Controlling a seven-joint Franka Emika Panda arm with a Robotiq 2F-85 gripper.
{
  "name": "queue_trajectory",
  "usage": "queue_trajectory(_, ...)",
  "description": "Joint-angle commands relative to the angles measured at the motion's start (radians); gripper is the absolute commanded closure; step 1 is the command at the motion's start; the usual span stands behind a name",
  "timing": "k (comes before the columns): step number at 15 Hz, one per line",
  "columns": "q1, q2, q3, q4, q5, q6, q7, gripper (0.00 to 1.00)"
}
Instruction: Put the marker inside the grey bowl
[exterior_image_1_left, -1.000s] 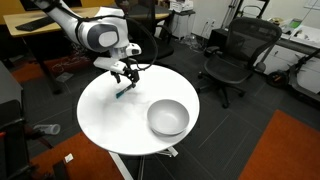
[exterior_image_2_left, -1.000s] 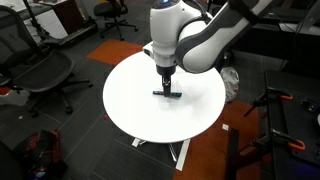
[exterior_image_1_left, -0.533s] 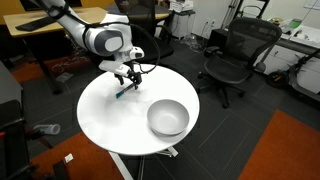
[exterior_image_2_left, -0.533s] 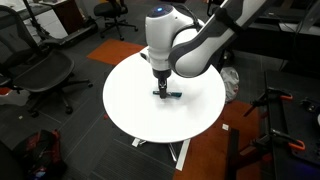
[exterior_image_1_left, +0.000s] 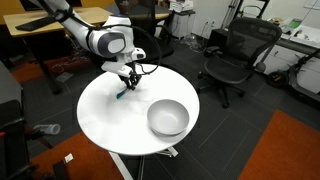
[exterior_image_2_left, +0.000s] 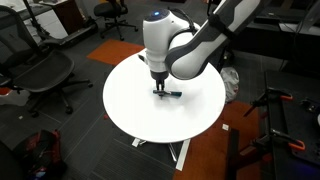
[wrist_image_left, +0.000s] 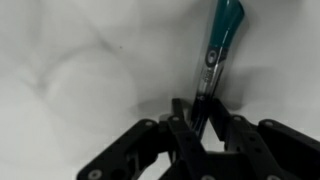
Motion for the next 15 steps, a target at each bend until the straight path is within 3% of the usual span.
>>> queue_trajectory(1, 0.008, 0.005, -0.005, 0.023, 0.01, -0.013, 0.027, 0.95)
queue_trajectory(2, 0.015, -0.006, -0.013, 0.017, 0.004, -0.017, 0.035, 1.0)
queue_trajectory(4, 0.025, -0.048, -0.03, -0.008, -0.007, -0.028, 0.058, 0.95)
queue_trajectory(8, 0.029, -0.15, -0.069, -0.035, -0.027, -0.026, 0.081, 0.95)
queue_trajectory(15, -0.002, -0.274, -0.163, 0.013, -0.087, -0.032, 0.089, 0.95)
